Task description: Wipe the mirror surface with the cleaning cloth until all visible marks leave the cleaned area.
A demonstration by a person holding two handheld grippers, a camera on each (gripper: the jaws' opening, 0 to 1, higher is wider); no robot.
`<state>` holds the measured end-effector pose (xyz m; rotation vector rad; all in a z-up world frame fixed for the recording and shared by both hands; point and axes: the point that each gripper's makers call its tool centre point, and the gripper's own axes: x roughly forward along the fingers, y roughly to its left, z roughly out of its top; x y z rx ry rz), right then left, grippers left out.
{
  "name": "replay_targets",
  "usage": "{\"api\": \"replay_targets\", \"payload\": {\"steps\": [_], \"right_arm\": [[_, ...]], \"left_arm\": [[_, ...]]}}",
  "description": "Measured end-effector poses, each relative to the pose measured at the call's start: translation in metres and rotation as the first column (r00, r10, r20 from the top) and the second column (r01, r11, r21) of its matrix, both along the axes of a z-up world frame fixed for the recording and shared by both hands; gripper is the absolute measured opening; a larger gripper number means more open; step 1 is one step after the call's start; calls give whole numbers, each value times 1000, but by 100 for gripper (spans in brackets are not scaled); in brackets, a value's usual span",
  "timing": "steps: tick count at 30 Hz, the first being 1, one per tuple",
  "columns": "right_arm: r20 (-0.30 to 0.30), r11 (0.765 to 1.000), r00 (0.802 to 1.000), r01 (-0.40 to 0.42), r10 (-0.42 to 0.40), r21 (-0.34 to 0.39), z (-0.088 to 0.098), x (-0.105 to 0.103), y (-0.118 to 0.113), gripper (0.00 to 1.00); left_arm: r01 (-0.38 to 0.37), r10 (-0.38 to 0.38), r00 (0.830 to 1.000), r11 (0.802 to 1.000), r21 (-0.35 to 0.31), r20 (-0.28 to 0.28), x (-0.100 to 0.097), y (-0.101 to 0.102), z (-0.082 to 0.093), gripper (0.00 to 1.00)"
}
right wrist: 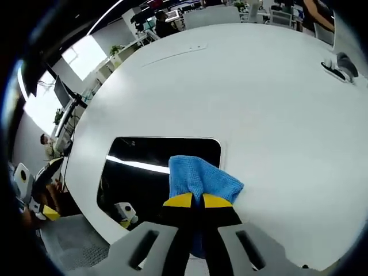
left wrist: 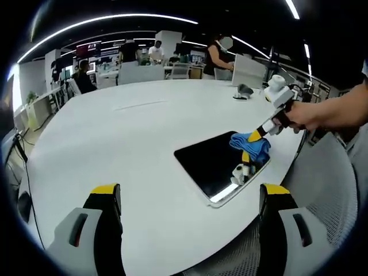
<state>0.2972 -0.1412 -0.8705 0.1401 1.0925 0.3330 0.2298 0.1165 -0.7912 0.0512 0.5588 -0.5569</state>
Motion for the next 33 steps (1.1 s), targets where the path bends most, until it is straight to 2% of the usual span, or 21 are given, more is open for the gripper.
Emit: {"api": "replay_targets", "payload": {"steps": [33], "right_arm": [[23, 1000, 1000, -12, 13, -25, 0, 54, 0, 0]], "left_arm": [[38, -38, 999, 999, 30, -18, -4, -4, -7, 99]]}}
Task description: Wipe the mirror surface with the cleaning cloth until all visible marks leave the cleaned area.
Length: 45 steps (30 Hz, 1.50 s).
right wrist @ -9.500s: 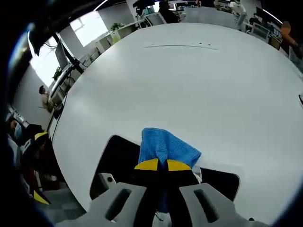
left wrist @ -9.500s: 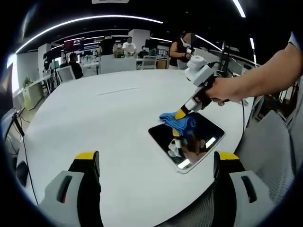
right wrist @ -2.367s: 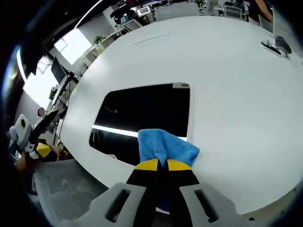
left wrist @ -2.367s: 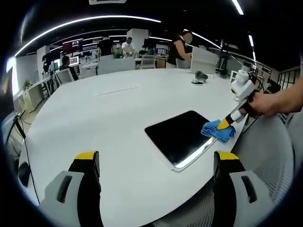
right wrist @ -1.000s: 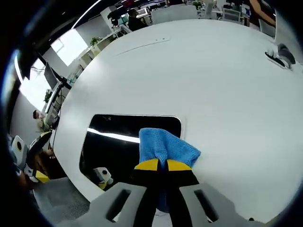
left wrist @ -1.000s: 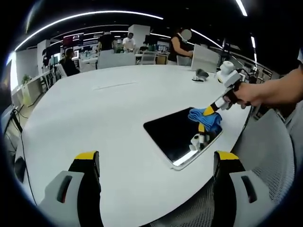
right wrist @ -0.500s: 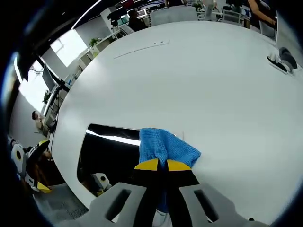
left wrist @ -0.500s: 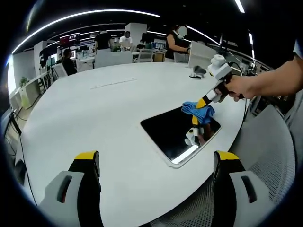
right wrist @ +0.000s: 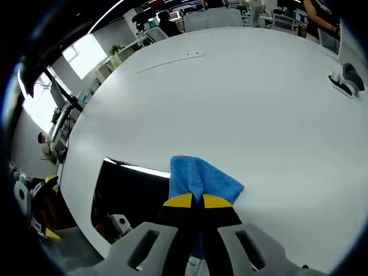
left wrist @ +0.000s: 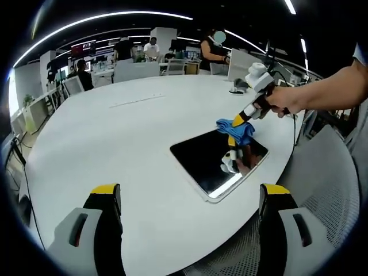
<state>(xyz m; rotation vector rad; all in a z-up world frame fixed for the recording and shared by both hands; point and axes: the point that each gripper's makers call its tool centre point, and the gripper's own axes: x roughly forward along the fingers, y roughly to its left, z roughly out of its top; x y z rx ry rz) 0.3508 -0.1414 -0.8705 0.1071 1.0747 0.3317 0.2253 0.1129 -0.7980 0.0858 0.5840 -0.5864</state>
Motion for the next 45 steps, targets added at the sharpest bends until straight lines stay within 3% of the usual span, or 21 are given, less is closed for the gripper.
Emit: {"api": "replay_targets", "payload": {"steps": [24, 29, 36, 40, 45], "right_arm": [[15, 1000, 1000, 2, -1, -25, -2, 19, 1, 0], [45, 999, 999, 30, -31, 20, 15, 21, -4, 0], [73, 997, 995, 64, -66, 41, 39, 6, -42, 0], [74, 993, 991, 107, -110, 40, 41, -5, -72, 0], [47, 993, 992, 116, -117, 25, 32, -20, -90, 0]], "left_arm": [[-26, 27, 1000, 1000, 2, -10, -1, 7, -4, 99], [-29, 29, 999, 1000, 2, -15, 0, 8, -6, 99], [-28, 28, 999, 1000, -4, -24, 0, 7, -7, 99], [-22, 22, 999, 1000, -3, -29, -1, 5, -8, 99], [4, -3, 1000, 1000, 27, -29, -3, 2, -11, 99]]}}
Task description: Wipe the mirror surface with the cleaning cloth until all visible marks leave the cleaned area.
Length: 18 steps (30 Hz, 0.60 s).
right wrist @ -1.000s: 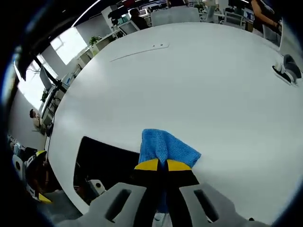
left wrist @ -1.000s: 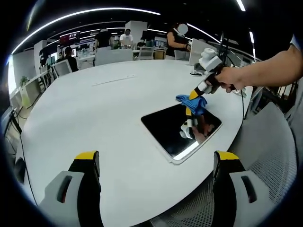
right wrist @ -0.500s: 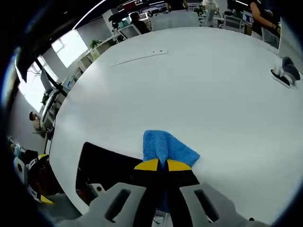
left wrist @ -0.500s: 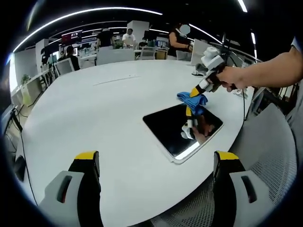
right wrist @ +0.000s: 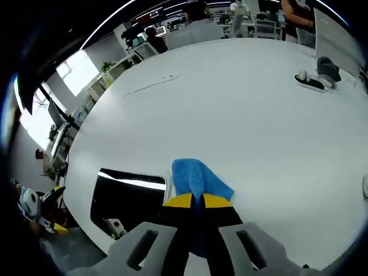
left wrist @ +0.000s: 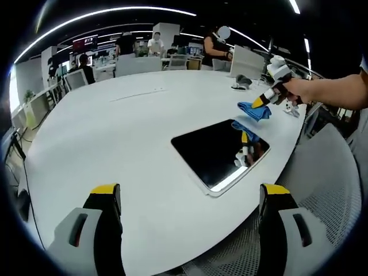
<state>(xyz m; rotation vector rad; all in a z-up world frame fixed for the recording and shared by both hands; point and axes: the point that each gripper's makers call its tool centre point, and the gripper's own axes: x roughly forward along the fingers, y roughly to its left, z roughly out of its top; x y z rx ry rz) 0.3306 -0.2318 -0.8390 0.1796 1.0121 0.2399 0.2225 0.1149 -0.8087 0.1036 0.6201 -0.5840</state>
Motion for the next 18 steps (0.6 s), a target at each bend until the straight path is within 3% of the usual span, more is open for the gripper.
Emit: {"api": "replay_targets", "payload": {"steps": [5, 16, 18], "right_arm": [[-16, 1000, 1000, 1, -2, -5, -8, -4, 2, 0], [-41, 999, 999, -11, 9, -47, -35, -3, 12, 2], [-54, 998, 998, -37, 34, -53, -41, -4, 14, 2]], "left_arm": [[19, -19, 1000, 999, 40, 19, -1, 1, -1, 99], [-9, 9, 1000, 1000, 8, 13, -4, 5, -1, 99], [-9, 10, 999, 1000, -4, 38, -2, 5, 3, 99]]}}
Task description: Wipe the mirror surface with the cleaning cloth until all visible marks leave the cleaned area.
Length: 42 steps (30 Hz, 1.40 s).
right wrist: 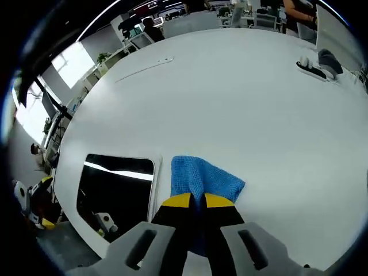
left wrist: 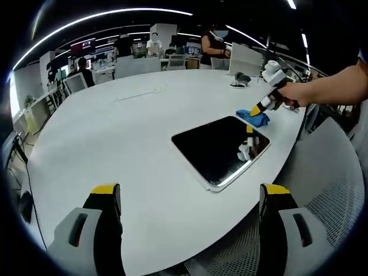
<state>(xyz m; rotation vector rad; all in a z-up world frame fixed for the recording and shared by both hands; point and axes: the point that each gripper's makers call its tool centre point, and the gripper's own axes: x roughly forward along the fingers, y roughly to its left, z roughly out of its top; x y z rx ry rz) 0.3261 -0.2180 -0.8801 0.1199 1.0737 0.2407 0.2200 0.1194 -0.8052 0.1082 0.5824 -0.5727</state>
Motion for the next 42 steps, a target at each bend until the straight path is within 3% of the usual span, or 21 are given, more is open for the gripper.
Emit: {"api": "replay_targets", "payload": {"steps": [1, 3, 6, 9, 11, 12, 15, 17, 19, 20, 24, 29, 33, 36, 37, 42], "right_arm": [[22, 998, 998, -60, 60, -26, 3, 3, -2, 2], [15, 998, 998, -57, 58, -18, 3, 2, -1, 2], [18, 974, 976, -213, 215, -79, 6, -4, -2, 1], [84, 985, 981, -175, 174, -5, 16, 7, 0, 3], [134, 982, 975, -184, 175, 51, 29, 9, 4, 13], [177, 977, 967, -199, 183, 77, 36, 10, 4, 25], [315, 967, 925, -245, 212, 71, 59, 3, 0, 54], [373, 964, 899, -262, 230, 38, 67, -10, -12, 63], [452, 948, 842, -317, 295, -29, 76, -23, -21, 70], [458, 948, 836, -312, 303, -58, 76, -30, -29, 74], [486, 966, 845, -258, 223, 6, 76, -62, -47, 85], [475, 977, 860, -215, 185, 8, 65, -88, -50, 92], [497, 977, 847, -215, 186, 0, 67, -100, -48, 96], [544, 977, 821, -213, 172, 13, 75, -100, -49, 98], [530, 978, 830, -208, 172, 8, 73, -100, -52, 98], [545, 976, 818, -216, 182, -2, 79, -96, -51, 98]], "left_arm": [[16, -16, 1000, 1000, -7, 22, 2, -3, 3, 99], [21, -20, 999, 1000, -9, 31, 3, -4, 3, 99], [-20, 20, 1000, 1000, 1, 6, 3, 1, -2, 99], [-26, 26, 1000, 1000, -7, 14, 6, 3, 1, 99], [-28, 28, 1000, 1000, -9, 12, 5, 5, 4, 99], [-40, 41, 999, 999, -28, 18, 6, 6, 7, 99], [-67, 69, 997, 996, -50, 41, 10, 9, 13, 99], [-75, 78, 996, 996, -55, 46, 10, 10, 12, 99], [-76, 78, 995, 996, -51, 56, 9, 9, 11, 99], [-77, 80, 995, 996, -51, 53, 8, 8, 11, 99], [-87, 90, 993, 995, -53, 70, 6, 9, 15, 99], [-104, 109, 992, 992, -73, 60, 2, 13, 12, 99], [-122, 128, 989, 990, -72, 78, 2, 19, 15, 99], [-118, 122, 989, 991, -57, 81, 1, 17, 16, 99], [-109, 112, 990, 993, -48, 90, 0, 16, 17, 99], [-109, 113, 989, 993, -42, 92, 0, 16, 18, 99]]}}
